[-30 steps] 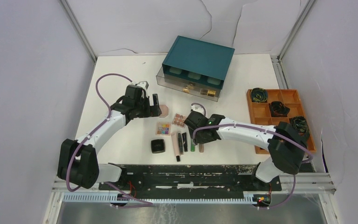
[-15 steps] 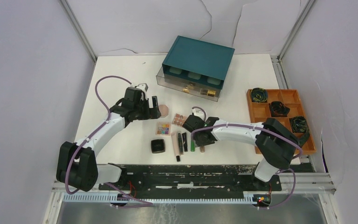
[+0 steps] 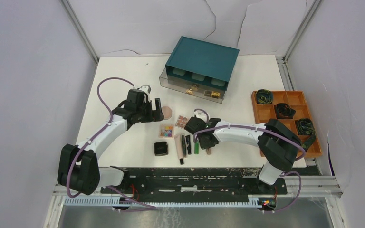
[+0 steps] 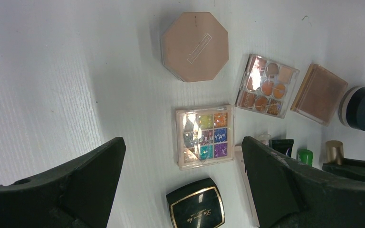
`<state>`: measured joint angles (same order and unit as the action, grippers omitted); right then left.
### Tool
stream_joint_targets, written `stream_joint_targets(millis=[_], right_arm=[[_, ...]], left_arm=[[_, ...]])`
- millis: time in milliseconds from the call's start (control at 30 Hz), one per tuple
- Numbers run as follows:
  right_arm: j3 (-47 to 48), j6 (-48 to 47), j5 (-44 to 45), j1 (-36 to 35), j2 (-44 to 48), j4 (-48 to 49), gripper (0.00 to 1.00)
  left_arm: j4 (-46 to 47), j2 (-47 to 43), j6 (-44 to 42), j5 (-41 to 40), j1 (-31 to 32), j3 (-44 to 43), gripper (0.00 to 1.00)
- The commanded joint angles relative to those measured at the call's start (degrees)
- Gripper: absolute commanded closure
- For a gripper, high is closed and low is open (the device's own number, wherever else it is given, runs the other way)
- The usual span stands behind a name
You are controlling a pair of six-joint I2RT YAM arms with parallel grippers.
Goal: Organize the makeup
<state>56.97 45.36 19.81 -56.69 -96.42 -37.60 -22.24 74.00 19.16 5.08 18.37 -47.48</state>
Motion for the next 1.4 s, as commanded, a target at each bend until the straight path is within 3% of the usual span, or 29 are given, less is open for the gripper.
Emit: stream_joint_targets(millis=[0, 100, 233, 467, 667, 1067, 1133, 1267, 1367], right_arm=[[9.4, -3.0, 2.8, -0.2, 4.3, -8.8, 0.99], [21.9, -6.6, 5.3, -0.1, 5.4, -13.3, 1.00], [39.4, -12.2, 10.8, 1.6, 0.2, -19.6, 1.00], [58.3, -15.5, 7.3, 12.7, -12.9, -19.1, 1.00], [65.8, -16.3, 5.6, 18.2, -20.3, -16.2, 1.00], [65.6, -14.4, 1.9, 23.4, -22.3, -10.0, 0.99], [66.3, -14.6, 1.2, 23.9, -23.1, -10.2, 0.88], [66.3, -15.0, 2.7, 24.1, -23.3, -10.3, 0.42], [66.0, -16.2, 3.5, 24.0, -22.4, -10.4, 0.26]], left_arm=[[1.8, -0.6, -2.4, 0.7, -0.1, 0.0, 0.01], [2.4, -0.5, -2.1, 0.7, 0.0, 0.3, 0.01], [3.0, -0.2, -1.4, 1.1, -0.1, 0.3, 0.01], [3.4, -0.3, -1.0, 1.6, 0.0, -0.1, 0.01], [2.8, -0.9, -1.8, 1.3, 0.0, -0.5, 0.01], [2.2, 1.1, -3.2, 0.5, -0.1, -1.1, 0.01], [2.2, 1.5, -3.3, 0.5, 0.0, -1.6, 0.01], [2.2, 1.8, -3.5, 0.5, -0.1, -2.1, 0.01], [2.3, 2.0, -3.5, 0.5, 0.0, -1.8, 0.00]])
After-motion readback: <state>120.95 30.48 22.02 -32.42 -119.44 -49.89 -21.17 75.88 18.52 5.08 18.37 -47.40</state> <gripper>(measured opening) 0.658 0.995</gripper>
